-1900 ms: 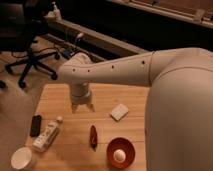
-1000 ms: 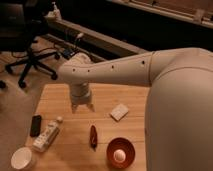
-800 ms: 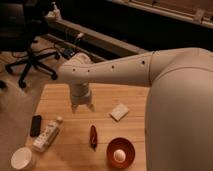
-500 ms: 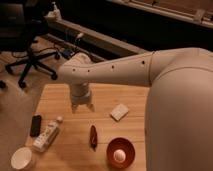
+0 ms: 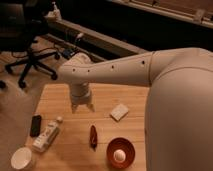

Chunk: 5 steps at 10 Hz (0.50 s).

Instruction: Push the ceramic bowl across the table

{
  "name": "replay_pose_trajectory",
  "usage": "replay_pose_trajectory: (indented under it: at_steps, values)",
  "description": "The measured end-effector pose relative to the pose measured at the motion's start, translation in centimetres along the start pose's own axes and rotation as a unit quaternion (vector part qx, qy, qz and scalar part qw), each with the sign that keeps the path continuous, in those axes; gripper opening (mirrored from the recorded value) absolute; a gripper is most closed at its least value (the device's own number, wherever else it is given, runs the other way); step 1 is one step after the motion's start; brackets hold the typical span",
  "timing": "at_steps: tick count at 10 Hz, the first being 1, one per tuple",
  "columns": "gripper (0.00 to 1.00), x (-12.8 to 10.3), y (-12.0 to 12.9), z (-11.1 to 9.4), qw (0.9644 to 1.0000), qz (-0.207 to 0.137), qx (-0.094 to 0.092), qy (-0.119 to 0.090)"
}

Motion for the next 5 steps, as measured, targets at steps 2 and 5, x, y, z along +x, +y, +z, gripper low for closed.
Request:
replay_pose_trajectory:
  at_steps: [2,5]
  values:
    - [0.65,0.1,-0.5,0.0,0.9999,0.015,0.000,-0.003]
    - [0.65,1.3,-3.4,0.0,0.9976,0.067,-0.014,-0.007]
